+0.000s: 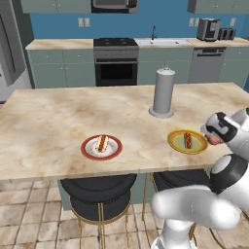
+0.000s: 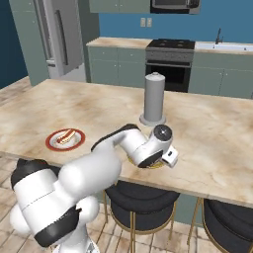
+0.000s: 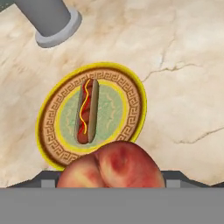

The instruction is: Pick up the banana and peach from the fridge and place one fruit on each plate on the dining counter.

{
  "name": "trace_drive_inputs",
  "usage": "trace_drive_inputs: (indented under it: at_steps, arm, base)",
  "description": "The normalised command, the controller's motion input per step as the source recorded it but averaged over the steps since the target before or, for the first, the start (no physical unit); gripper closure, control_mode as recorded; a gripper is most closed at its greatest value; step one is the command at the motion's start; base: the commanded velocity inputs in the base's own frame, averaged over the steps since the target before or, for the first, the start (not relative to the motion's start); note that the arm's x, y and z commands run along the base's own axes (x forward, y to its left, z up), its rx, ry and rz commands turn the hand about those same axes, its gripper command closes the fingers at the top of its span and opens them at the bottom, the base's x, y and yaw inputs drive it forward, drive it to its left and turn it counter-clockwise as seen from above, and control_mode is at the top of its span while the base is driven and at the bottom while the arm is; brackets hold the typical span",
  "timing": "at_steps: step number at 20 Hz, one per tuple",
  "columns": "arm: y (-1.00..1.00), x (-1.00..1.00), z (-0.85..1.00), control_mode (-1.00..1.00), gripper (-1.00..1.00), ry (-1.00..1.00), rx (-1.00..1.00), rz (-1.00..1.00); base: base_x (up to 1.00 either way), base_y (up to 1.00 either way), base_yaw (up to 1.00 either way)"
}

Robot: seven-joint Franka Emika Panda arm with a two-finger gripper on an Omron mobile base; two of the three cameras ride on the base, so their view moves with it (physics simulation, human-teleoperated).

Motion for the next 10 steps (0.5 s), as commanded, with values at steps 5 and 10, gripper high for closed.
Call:
trace_drive_inputs:
  at_steps: [5, 10]
  arm:
    - [-0.01, 0.74, -0.39, -1.0, 1.0, 0.1, 0.0, 0.21]
    - [-0.2, 0.65, -0.39, -1.0, 1.0, 0.1, 0.0, 0.21]
  base:
    - [0.0, 0.0, 0.0]
    - [0.0, 0.0, 0.0]
